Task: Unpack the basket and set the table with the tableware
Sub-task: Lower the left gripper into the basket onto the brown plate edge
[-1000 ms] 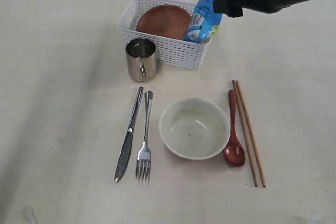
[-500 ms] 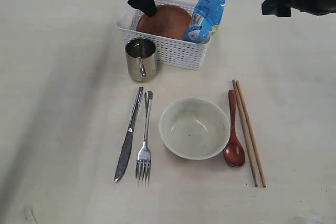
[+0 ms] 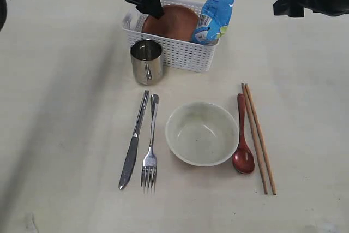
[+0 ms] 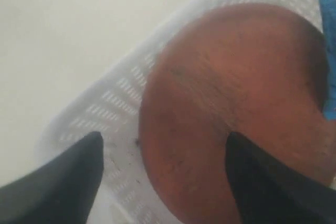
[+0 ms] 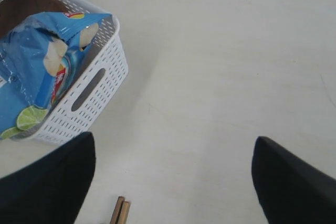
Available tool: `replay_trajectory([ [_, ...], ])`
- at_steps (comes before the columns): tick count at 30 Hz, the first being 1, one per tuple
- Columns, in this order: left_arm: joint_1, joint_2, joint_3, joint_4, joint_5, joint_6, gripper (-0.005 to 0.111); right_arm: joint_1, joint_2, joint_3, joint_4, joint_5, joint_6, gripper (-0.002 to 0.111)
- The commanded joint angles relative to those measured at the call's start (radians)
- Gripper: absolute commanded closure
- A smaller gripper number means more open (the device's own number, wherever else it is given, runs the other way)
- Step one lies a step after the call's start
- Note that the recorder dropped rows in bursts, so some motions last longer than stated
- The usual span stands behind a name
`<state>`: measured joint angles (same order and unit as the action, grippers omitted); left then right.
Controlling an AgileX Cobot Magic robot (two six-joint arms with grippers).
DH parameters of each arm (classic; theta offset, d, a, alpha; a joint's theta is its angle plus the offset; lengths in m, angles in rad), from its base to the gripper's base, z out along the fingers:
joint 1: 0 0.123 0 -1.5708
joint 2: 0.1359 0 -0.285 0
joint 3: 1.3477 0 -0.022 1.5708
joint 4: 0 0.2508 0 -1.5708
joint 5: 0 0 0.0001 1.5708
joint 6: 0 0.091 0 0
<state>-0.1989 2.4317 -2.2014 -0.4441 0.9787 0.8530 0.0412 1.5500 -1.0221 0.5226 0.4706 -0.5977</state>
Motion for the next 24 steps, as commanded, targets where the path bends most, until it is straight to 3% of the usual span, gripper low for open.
replay_trajectory([
  [1, -0.008, 0.009, -0.004, 0.006, -0.06, -0.013, 0.045, -0.007, -0.003, 0.002, 0.004, -0.002, -0.004, 0.032],
  [19, -0.008, 0.07, -0.004, -0.013, -0.093, -0.023, 0.045, -0.007, -0.003, 0.002, 0.003, -0.027, -0.002, 0.032],
  [24, -0.008, 0.07, -0.004, -0.026, -0.081, -0.023, 0.065, -0.007, -0.003, 0.002, 0.003, -0.035, -0.002, 0.032],
])
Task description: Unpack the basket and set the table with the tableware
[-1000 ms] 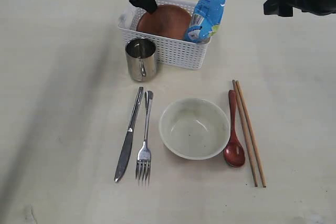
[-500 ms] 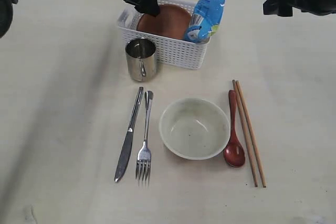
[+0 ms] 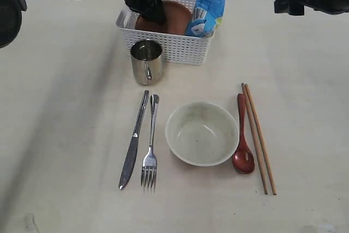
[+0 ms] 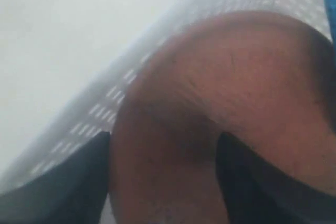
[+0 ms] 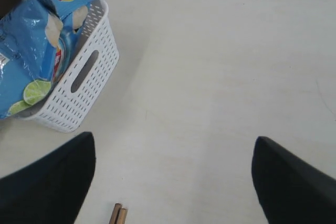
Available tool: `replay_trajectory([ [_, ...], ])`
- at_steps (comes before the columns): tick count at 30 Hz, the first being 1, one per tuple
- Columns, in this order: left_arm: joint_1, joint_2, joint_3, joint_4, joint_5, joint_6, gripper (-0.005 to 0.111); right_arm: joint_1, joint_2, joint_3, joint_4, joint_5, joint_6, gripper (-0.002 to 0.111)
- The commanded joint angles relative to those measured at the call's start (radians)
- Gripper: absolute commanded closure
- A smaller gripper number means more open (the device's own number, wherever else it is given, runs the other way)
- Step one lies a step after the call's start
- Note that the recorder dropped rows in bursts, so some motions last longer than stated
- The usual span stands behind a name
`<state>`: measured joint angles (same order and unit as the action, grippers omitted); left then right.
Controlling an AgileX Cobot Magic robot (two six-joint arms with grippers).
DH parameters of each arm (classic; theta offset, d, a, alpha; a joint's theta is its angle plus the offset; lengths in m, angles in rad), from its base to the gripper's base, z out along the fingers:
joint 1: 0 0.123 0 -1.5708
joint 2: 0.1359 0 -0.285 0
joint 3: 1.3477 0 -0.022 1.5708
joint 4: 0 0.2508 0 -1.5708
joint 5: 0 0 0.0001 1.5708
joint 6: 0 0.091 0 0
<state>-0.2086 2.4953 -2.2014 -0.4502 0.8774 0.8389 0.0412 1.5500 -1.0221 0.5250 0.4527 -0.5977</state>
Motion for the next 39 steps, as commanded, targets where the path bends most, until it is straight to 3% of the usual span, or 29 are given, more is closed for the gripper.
replay_trajectory([
  [1, 0.002, 0.006, -0.004, -0.029, 0.022, -0.009, 0.071, -0.007, -0.003, 0.002, 0.005, -0.017, -0.002, 0.032],
  [7, 0.002, 0.006, -0.004, -0.036, 0.02, -0.026, 0.107, -0.007, -0.003, 0.002, 0.004, -0.027, -0.002, 0.032],
  [28, 0.004, -0.052, -0.004, -0.03, 0.06, -0.031, 0.107, -0.007, -0.008, 0.002, 0.004, -0.044, -0.004, 0.032],
  [39, 0.071, -0.159, -0.004, -0.105, 0.127, -0.05, 0.107, -0.007, -0.007, 0.002, 0.021, -0.044, -0.003, 0.032],
])
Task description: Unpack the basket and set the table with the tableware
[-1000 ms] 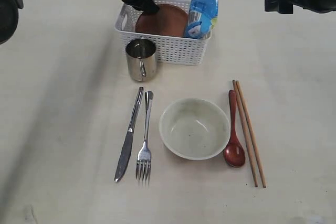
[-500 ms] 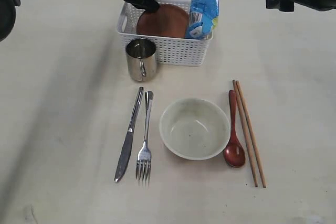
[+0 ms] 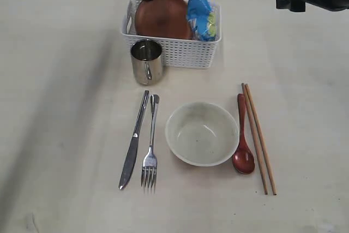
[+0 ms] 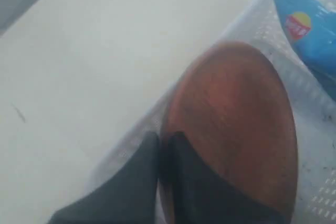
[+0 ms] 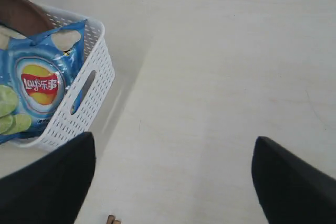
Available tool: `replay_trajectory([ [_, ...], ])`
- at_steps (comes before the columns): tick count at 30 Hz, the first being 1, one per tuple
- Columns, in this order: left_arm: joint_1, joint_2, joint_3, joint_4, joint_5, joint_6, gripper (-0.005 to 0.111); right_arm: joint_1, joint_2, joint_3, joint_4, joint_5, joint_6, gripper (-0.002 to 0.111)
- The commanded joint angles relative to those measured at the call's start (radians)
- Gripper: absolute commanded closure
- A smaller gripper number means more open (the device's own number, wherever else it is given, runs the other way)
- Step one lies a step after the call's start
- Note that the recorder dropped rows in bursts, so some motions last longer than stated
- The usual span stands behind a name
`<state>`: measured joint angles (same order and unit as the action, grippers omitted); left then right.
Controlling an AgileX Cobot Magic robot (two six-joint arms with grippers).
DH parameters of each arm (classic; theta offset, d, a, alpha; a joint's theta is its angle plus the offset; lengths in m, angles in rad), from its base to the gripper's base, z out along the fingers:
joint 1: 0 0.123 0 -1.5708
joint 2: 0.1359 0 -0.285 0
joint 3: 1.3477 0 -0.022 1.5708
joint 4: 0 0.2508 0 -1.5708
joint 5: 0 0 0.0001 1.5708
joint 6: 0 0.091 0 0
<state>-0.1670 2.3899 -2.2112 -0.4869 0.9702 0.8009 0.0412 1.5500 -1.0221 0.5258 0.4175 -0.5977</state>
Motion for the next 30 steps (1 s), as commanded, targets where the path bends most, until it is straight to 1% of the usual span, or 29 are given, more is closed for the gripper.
replay_trajectory([
  [1, 0.036, -0.06, 0.006, -0.075, 0.039, -0.012, 0.107, -0.005, -0.007, 0.002, 0.022, -0.008, -0.003, 0.032],
  [7, 0.059, -0.112, 0.006, -0.098, 0.043, -0.017, 0.107, -0.004, -0.007, 0.002, 0.044, -0.008, -0.009, 0.032],
  [8, 0.061, -0.118, 0.006, -0.11, 0.045, -0.017, 0.107, -0.004, -0.002, 0.002, 0.084, -0.008, -0.048, 0.032],
  [9, 0.071, -0.128, 0.006, -0.129, 0.05, -0.022, 0.107, -0.004, 0.012, 0.0, 0.178, -0.012, -0.148, 0.033],
  [10, 0.078, -0.133, 0.006, -0.15, 0.054, -0.025, 0.107, -0.004, 0.03, -0.001, 0.264, -0.008, -0.24, 0.036],
  [11, 0.091, -0.137, 0.006, -0.187, 0.064, -0.027, 0.107, -0.01, 0.058, -0.018, 0.345, 0.031, -0.33, 0.046],
  [12, 0.103, -0.14, 0.006, -0.219, 0.068, -0.031, 0.107, -0.019, 0.085, -0.045, 0.407, 0.086, -0.383, 0.052],
  [13, 0.114, -0.144, 0.006, -0.262, 0.088, -0.031, 0.107, -0.038, 0.128, -0.079, 0.485, 0.184, -0.458, 0.052],
  [15, 0.131, -0.144, 0.006, -0.332, 0.134, -0.031, 0.107, -0.082, 0.208, -0.152, 0.654, 0.38, -0.594, 0.046],
  [18, 0.134, -0.144, 0.006, -0.358, 0.165, -0.044, 0.107, -0.109, 0.296, -0.209, 0.837, 0.611, -0.709, 0.04],
  [20, 0.134, -0.144, 0.006, -0.373, 0.169, -0.066, 0.107, -0.109, 0.345, -0.239, 0.923, 0.682, -0.73, 0.04],
  [26, 0.134, -0.144, 0.006, -0.486, 0.21, -0.068, 0.107, -0.103, 0.465, -0.28, 1.09, 0.755, -0.76, 0.04],
  [28, 0.134, -0.144, 0.006, -0.493, 0.216, -0.068, 0.107, -0.103, 0.492, -0.28, 1.14, 0.803, -0.784, 0.04],
  [30, 0.134, -0.144, 0.006, -0.495, 0.222, -0.068, 0.107, -0.097, 0.509, -0.28, 1.17, 0.804, -0.801, 0.04],
])
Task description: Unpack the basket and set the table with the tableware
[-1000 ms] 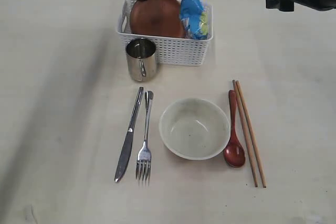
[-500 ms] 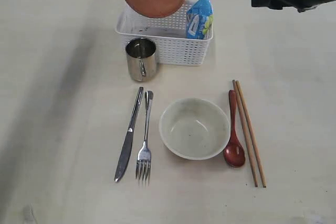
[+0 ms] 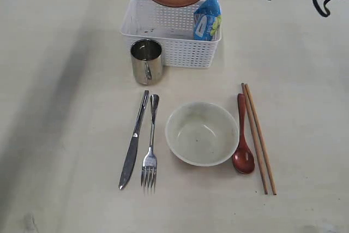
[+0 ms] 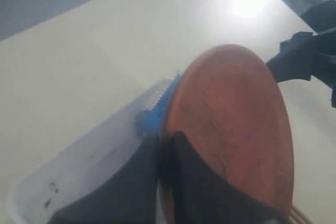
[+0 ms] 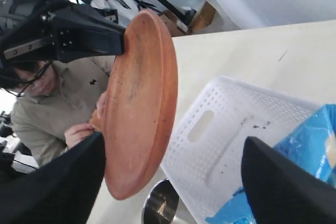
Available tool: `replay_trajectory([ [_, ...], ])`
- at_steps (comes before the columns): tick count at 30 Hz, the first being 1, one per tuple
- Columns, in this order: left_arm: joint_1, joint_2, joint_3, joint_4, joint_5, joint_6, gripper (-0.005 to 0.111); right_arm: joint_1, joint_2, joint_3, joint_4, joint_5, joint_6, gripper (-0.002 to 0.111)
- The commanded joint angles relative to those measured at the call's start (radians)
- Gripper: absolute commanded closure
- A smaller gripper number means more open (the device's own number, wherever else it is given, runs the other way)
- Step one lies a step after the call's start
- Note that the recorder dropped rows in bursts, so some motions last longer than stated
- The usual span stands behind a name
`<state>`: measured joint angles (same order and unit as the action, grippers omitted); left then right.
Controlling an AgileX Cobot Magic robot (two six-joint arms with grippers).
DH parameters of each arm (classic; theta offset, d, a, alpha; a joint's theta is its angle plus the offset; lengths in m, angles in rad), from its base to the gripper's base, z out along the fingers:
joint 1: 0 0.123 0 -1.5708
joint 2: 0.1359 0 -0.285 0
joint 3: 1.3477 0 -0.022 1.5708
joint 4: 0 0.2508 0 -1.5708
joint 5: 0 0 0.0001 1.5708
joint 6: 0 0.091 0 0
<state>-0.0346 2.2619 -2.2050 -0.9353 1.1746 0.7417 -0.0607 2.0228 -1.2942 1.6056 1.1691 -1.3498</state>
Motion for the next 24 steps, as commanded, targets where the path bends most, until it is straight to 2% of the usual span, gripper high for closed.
replay_trajectory([
  [1, 0.002, -0.016, 0.0, -0.048, 0.02, -0.009, 0.107, 0.008, 0.041, -0.008, 0.098, 0.052, -0.056, 0.04],
  [10, -0.048, -0.016, 0.0, -0.041, 0.034, -0.003, 0.107, 0.089, 0.046, -0.008, 0.102, 0.052, -0.085, 0.04],
  [15, -0.058, -0.016, 0.0, -0.041, 0.034, -0.001, 0.107, 0.101, 0.046, -0.008, 0.098, 0.052, -0.079, 0.043],
  [18, -0.058, -0.016, 0.0, -0.041, 0.034, -0.001, 0.107, 0.101, 0.046, -0.008, 0.098, 0.052, -0.063, 0.06],
  [24, -0.06, -0.016, 0.0, -0.043, 0.032, -0.013, 0.105, 0.101, 0.046, -0.008, 0.089, 0.052, 0.006, 0.108],
])
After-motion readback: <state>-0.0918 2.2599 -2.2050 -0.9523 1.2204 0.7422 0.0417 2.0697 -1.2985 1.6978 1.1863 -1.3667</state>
